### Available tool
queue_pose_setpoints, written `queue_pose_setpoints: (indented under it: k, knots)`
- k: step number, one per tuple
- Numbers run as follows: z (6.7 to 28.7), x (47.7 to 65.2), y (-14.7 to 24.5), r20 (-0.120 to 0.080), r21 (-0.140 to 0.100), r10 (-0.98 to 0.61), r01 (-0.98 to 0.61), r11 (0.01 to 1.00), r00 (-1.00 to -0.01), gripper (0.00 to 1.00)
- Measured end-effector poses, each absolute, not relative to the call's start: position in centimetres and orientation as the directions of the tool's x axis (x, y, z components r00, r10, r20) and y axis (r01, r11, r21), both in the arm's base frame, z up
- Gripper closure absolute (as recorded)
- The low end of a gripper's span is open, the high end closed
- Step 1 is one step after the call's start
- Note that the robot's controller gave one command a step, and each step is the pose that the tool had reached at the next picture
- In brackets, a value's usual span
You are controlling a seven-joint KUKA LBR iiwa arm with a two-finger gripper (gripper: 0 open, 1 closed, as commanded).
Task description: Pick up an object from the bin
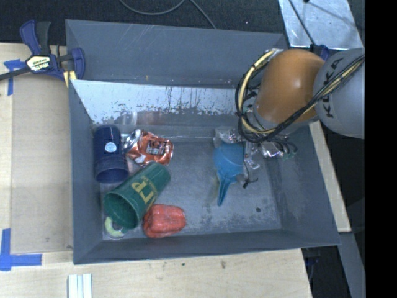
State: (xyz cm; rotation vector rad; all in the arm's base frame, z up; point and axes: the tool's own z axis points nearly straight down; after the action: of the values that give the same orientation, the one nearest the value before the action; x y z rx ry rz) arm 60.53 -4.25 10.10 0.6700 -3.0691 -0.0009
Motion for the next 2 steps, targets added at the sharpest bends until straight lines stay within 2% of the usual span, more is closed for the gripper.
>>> queue_pose_setpoints:
  k: [1,2]
  knots:
    - [11.3,61.3,-4.9,-0.008,-0.006,-0.619,-0.619,0.786,-0.786,0.0]
    - [7.7,60.5,-3.8,-0.004,-0.003,-0.68,-0.68,0.733,-0.733,0.0]
